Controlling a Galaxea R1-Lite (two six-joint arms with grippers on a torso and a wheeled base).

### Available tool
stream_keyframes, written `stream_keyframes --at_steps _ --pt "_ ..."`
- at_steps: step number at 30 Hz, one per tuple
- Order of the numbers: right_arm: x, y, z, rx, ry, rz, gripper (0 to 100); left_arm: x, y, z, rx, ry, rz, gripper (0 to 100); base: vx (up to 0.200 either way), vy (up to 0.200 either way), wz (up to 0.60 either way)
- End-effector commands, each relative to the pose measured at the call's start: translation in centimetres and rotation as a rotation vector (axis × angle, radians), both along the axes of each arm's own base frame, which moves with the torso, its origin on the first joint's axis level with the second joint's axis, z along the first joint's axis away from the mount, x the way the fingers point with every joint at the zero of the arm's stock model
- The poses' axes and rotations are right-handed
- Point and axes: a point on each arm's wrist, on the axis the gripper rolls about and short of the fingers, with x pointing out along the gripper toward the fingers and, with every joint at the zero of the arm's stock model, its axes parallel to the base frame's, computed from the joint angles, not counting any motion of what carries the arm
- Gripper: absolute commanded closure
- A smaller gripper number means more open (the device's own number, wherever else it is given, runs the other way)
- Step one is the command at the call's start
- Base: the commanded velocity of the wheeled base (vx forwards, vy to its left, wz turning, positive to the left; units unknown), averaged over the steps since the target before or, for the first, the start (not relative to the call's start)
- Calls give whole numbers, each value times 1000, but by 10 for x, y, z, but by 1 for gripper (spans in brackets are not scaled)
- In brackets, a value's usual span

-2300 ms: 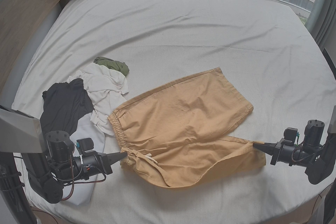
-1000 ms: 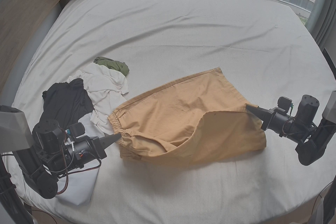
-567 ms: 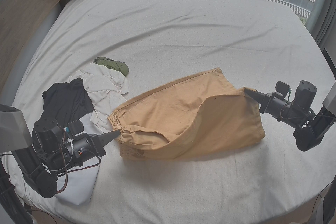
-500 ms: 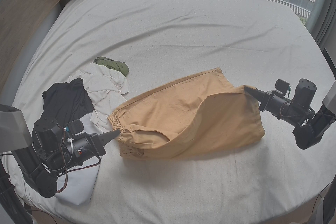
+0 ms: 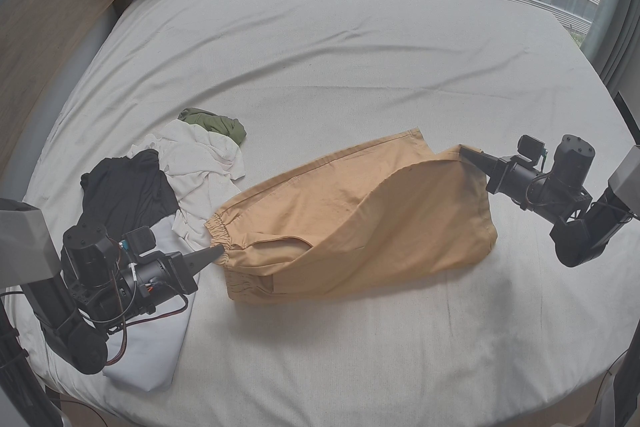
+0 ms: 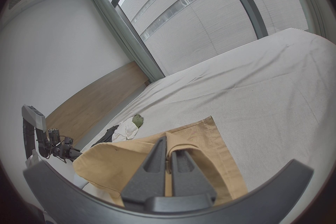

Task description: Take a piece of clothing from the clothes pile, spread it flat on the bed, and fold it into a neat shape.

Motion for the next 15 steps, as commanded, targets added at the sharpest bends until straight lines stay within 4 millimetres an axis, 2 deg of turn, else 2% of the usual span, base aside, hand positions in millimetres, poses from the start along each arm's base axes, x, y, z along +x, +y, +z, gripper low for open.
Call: stream_keyframes --at_steps 1,15 --pt "8 3 5 2 -17 6 100 1 1 -2 2 8 7 100 0 0 0" --pt "24 9 21 3 -30 15 100 8 1 0 -1 -11 48 100 0 0 0"
